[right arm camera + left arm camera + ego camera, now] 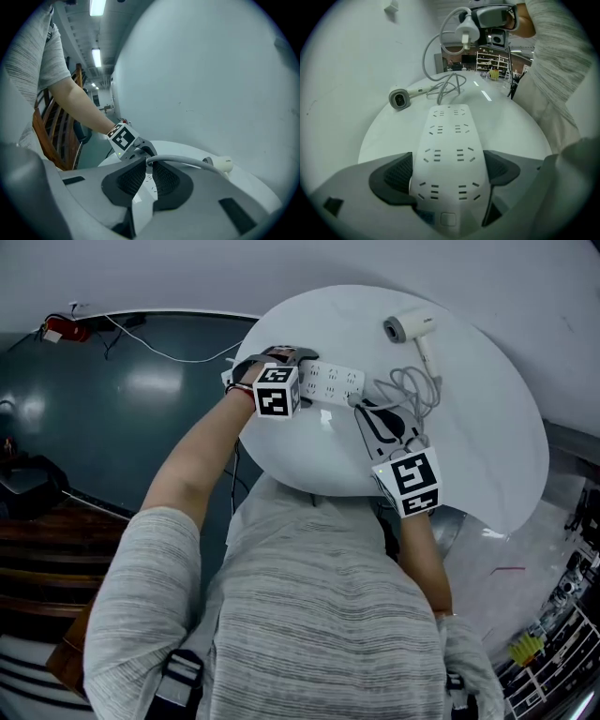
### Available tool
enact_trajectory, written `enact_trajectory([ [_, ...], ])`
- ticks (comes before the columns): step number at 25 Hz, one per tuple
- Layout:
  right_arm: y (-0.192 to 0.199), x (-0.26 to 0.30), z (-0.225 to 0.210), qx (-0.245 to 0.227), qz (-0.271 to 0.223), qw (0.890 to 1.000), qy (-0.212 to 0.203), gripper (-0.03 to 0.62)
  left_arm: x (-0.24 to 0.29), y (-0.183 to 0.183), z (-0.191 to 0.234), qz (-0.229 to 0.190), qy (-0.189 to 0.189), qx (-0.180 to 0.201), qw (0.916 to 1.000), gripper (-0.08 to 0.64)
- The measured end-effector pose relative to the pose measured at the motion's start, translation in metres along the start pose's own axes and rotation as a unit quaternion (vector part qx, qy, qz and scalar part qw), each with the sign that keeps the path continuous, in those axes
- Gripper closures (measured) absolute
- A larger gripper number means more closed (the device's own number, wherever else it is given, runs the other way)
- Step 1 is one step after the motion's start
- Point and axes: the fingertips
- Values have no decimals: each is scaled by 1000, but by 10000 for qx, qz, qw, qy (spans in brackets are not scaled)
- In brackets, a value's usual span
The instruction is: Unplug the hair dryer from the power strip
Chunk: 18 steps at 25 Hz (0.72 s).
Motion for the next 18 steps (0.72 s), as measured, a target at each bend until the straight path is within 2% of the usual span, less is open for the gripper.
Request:
enact_trajectory([
  [5, 14, -17, -4, 319, -127, 9994, 5, 537, -5, -2, 4, -132, -226, -200, 9995, 97],
  [7, 25, -21, -5, 415, -89, 9991, -4, 537, -17, -10, 9, -427, -515, -501, 9965, 97],
  [9, 36, -22, -4, 457, -35, 9989, -38, 537, -37, -23, 13, -928, -920, -960, 9868, 97],
  [11, 44, -22, -3, 518, -36, 9986, -97, 537, -64, -38, 12, -1525, -1337, -1489, 9678, 97],
  [15, 58, -22, -1, 712, -160, 9971, -234, 537, -110, -60, -10, -2519, -1738, -2527, 9179, 100],
  [17, 69, -20, -1, 700, -99, 9971, -273, 537, -122, -65, -26, -2814, -1775, -2960, 8954, 156],
  [18, 75, -18, 0, 698, -58, 9971, -295, 536, -126, -65, -33, -2867, -1809, -3114, 8878, 203],
])
Point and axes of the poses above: the fingertips, and each gripper's own axes: x forward along the fingers, z to its left, y out of its underside
